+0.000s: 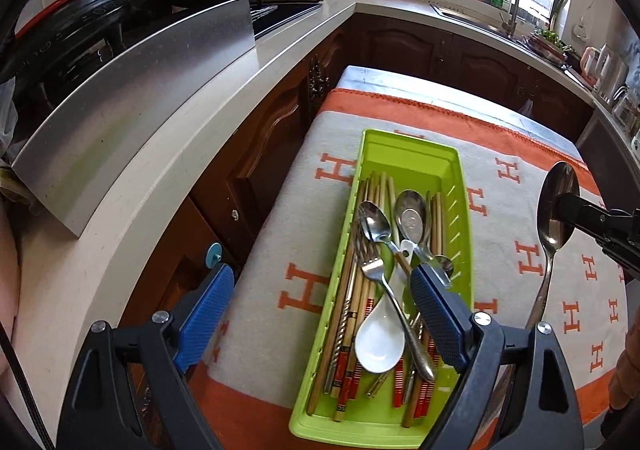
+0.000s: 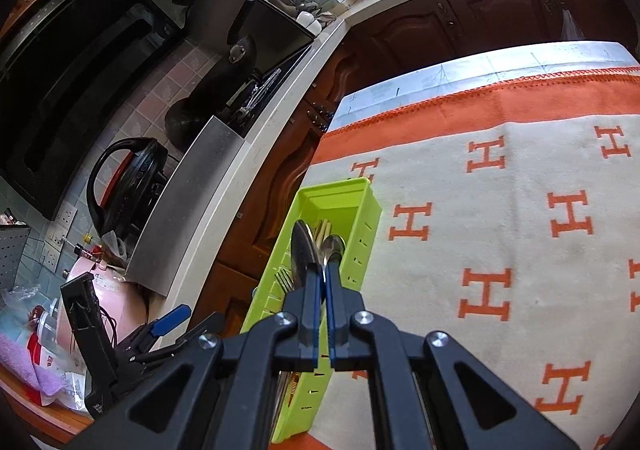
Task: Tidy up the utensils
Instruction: 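Carry the metal spoon into the green tray and open the right tool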
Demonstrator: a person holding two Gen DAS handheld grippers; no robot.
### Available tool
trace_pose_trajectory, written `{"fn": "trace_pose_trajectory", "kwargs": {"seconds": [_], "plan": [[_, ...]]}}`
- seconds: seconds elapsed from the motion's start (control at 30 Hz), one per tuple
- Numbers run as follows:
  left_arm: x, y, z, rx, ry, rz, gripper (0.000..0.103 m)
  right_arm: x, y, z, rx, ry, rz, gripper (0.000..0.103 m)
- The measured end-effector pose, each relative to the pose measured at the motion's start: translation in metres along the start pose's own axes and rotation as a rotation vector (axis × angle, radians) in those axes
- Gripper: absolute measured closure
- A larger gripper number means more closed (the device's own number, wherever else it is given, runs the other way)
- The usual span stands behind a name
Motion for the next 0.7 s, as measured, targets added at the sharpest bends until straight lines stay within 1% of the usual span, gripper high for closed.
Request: {"fn": "trace_pose_trajectory", "kwargs": {"seconds": [0.17,0.37,0.7], "plan": [[0.003,-0.01,0.01,-0.006,0.008,0.01,0.014,-0.003,-0.028,0.01,0.028,0.015,0.031,0.101],[0.001,-0.024,0.022,-0.027,0.02,0.028,0.014,-0.007,-0.069,0.007,0.065,-0.004,0.085,0.101],[-0.003,-0.045,0.045,-0.036,0.079,0.056,0.014,-0.006,-0.119,0.019,0.085,0.011,0.155,0.101]]}}
Point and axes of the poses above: each gripper's, at about its wrist camera, not at the fingertips, and y roughly against the way its jaws point, z to its left, x to its underside, the point moved 2 cm from there along -y, roughly the way its jaws point, and after that the axes turned 8 degrees about -x, right-handed, at the moved point
